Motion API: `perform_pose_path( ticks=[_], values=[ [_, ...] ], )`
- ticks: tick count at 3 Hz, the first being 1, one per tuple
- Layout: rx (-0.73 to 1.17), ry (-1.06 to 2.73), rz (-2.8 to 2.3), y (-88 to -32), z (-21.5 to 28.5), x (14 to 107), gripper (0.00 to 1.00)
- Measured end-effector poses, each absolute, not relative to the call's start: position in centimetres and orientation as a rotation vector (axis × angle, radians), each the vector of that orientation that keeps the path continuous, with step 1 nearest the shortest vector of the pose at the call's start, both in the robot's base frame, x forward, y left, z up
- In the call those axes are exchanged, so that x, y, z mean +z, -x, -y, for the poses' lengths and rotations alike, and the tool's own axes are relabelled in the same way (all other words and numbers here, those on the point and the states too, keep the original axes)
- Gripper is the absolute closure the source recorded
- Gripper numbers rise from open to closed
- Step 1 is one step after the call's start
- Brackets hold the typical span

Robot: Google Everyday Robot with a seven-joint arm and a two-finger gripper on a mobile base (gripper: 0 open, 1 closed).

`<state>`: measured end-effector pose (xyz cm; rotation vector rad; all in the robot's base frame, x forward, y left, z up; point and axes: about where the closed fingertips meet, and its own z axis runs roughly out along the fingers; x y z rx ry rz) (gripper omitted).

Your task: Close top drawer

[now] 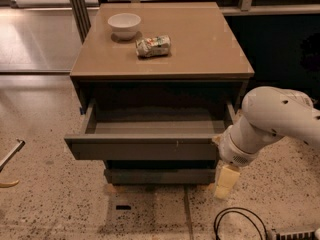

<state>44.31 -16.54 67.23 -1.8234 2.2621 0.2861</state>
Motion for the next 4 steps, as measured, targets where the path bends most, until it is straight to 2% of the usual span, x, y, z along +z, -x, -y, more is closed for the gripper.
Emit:
perform_pose_path(
  ticks=[1,2,4],
  values=[
    [0.287,1.819,-2.252,-47.3,16.1,66.9,0.0],
    [0.287,1.793,-2.265,-49.1,16.4,66.4,0.19],
    [0.203,1.753,-2.29,-54.3,16.8,67.0,0.65]
  ],
)
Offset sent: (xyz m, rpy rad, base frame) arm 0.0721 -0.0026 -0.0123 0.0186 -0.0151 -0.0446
